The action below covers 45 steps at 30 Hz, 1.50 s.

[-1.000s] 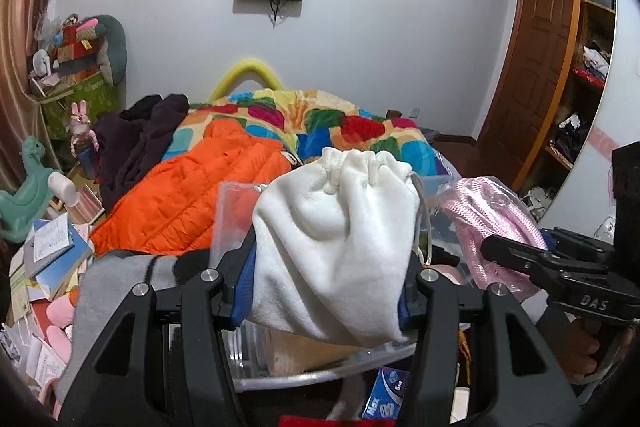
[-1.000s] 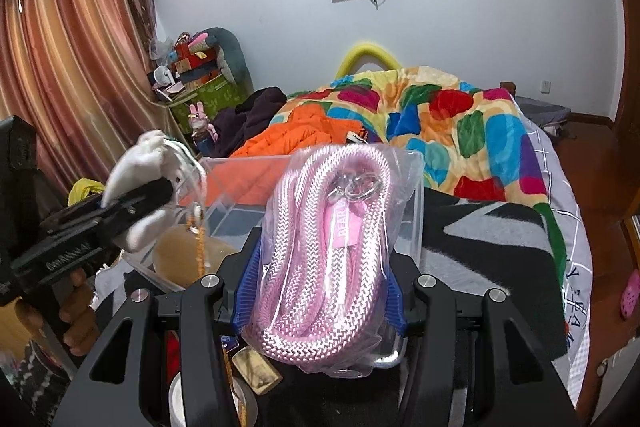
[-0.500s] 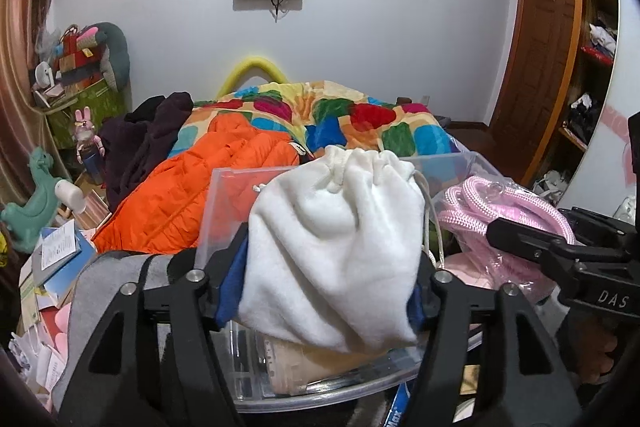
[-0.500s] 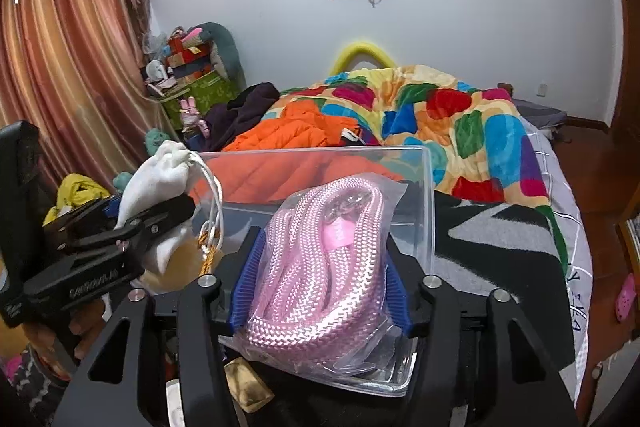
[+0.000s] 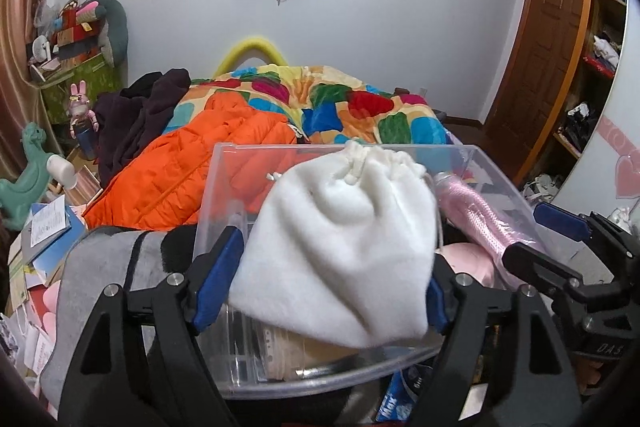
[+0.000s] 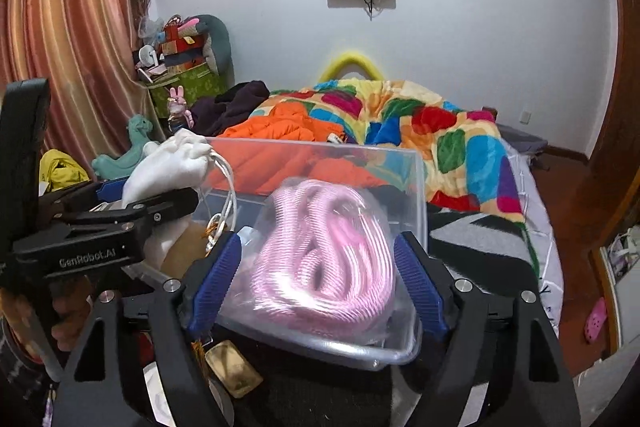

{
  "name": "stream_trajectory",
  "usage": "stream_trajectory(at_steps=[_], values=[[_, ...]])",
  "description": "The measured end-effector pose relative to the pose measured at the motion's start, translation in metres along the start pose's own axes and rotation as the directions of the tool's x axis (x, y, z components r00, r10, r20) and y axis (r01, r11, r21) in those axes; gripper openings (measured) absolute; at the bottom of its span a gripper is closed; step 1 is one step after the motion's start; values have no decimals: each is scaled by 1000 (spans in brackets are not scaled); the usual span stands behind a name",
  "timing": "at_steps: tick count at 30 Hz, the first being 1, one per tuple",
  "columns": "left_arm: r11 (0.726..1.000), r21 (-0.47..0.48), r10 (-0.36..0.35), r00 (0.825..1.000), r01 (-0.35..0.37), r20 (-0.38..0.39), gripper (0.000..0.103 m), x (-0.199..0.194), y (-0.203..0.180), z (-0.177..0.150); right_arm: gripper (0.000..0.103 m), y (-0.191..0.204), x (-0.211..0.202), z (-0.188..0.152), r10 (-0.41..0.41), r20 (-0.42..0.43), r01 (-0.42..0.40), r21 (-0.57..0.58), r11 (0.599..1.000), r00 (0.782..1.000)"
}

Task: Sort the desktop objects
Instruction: 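Carry the white pouch and pink rope bag into the clear box and release, then grasp the red velvet pouch with the left tool while the right tool grasps the yellow gourd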

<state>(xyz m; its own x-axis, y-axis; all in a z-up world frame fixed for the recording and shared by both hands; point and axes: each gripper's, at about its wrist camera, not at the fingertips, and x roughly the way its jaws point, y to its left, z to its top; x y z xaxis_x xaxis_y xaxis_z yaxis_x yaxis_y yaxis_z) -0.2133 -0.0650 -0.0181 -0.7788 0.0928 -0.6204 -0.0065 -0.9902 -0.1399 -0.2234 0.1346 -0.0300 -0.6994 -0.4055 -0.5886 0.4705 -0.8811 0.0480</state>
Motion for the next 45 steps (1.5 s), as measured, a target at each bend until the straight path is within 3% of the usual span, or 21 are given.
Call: stream_trajectory(at_steps=[10, 15, 31, 45], values=[[1000, 27, -5, 999, 4, 33, 79, -36, -8, -2, 81, 16, -33, -10, -22, 35, 25, -80, 997, 999], [999, 33, 6, 1000, -7, 26, 79, -52, -7, -11, 85, 15, -45, -15, -25, 27, 27, -61, 998, 999], [997, 68, 35, 999, -34, -25, 83, -102, -6, -60, 85, 16, -86, -51, -18, 25, 17, 15, 1000, 1000], [993, 115, 35, 994, -22, -105, 85, -95, -14, -98, 85, 37, -87, -99, -20, -17, 20, 12, 1000, 1000]])
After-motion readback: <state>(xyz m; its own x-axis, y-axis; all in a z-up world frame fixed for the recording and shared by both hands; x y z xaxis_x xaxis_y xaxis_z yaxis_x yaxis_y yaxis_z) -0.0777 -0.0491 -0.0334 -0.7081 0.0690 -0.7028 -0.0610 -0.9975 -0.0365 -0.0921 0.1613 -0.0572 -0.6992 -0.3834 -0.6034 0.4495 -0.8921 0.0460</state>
